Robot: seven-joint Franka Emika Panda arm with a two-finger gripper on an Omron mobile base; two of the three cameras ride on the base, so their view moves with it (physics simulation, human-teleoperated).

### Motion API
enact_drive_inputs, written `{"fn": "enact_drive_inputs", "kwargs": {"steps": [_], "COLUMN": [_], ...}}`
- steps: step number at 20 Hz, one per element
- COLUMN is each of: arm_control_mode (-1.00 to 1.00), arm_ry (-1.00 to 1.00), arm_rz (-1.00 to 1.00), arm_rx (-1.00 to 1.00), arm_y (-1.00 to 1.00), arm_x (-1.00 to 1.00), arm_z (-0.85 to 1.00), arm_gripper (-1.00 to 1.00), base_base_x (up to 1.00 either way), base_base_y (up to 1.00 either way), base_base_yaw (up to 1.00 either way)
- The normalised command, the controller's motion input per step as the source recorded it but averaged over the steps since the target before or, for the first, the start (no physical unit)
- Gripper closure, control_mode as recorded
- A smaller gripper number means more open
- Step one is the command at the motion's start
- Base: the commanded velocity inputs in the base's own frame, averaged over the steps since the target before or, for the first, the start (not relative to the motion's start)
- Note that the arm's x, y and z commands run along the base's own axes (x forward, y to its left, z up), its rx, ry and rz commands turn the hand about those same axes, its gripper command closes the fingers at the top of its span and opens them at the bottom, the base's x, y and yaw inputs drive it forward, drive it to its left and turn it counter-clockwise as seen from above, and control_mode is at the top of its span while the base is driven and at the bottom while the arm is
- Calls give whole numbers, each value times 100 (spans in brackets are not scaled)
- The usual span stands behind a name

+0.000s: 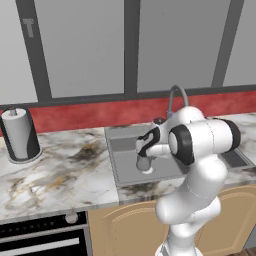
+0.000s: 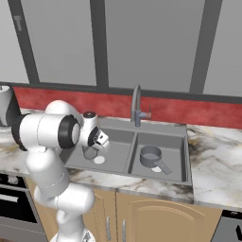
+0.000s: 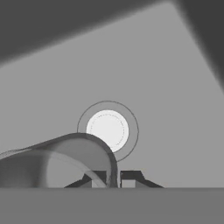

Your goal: Move any existing items from the left basin to the right basin for drying. Then move the glass cup from the counter to the left basin of the sink for washing.

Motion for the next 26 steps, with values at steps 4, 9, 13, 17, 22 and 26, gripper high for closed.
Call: {"fn": "enact_drive_inputs", "kwargs": {"steps": [4, 9, 13, 17, 22, 26], "arm_control_mode": [-100, -100, -100, -100, -100, -100], "arm_ry": [0, 0, 0, 0, 0, 0], "arm_rz": [0, 0, 0, 0, 0, 0], "arm_rx": [0, 0, 0, 1, 1, 1], "arm_y": [-4, -4, -1, 0, 0, 0], "arm_x": [0, 0, 0, 0, 0, 0], "arm_z": [-31, -29, -23, -21, -24, -23], "arm_gripper": [100, 100, 100, 100, 100, 100], "base_base_x": [0, 0, 0, 0, 0, 0], "base_base_y": [0, 0, 0, 0, 0, 0], "base_base_yaw": [0, 0, 0, 0, 0, 0]}}
